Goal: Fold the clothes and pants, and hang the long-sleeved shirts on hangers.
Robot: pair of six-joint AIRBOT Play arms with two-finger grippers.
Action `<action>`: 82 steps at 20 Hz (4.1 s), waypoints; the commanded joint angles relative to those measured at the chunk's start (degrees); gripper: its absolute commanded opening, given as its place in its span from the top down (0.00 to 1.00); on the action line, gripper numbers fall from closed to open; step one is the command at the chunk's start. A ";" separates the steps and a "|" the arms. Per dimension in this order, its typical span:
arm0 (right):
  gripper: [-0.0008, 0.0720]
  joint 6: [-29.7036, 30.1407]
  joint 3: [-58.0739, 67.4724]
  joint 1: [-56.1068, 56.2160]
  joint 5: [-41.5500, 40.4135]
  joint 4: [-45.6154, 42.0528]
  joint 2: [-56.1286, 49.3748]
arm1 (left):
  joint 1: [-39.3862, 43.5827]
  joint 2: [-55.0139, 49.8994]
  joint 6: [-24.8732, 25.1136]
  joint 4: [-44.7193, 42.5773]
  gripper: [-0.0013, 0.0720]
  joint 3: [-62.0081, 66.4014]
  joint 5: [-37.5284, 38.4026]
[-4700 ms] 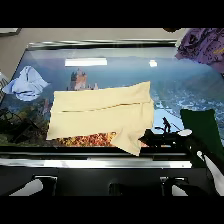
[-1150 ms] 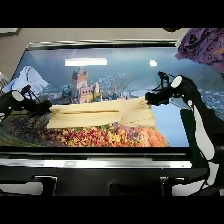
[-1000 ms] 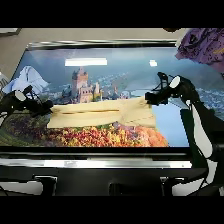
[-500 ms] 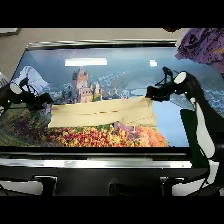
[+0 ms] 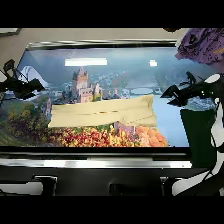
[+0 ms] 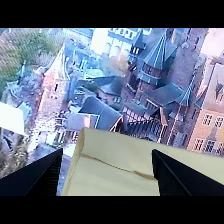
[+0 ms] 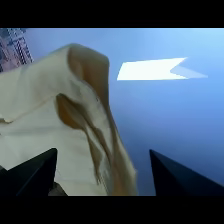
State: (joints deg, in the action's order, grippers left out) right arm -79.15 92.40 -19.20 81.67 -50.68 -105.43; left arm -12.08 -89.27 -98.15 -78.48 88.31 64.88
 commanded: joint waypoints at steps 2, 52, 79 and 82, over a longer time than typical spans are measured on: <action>0.09 6.36 0.17 -1.60 3.54 9.31 -6.45 | 0.02 0.22 -0.07 -0.22 0.14 0.74 0.50; 0.95 -19.32 17.00 11.21 17.81 -30.82 21.97 | 48.96 -37.22 -7.45 40.76 0.97 26.45 -13.29; 0.95 -53.40 16.98 50.64 -11.50 -15.91 0.35 | 4.66 -2.62 -3.63 4.92 0.97 26.38 24.17; 0.66 -49.62 16.98 50.64 -16.06 -10.84 -0.31 | 4.66 -2.62 -3.61 4.90 0.97 26.38 24.17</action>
State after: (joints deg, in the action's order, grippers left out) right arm -131.79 109.32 31.27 69.82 -66.11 -104.71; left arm -7.18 -91.94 -101.84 -73.47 114.72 89.01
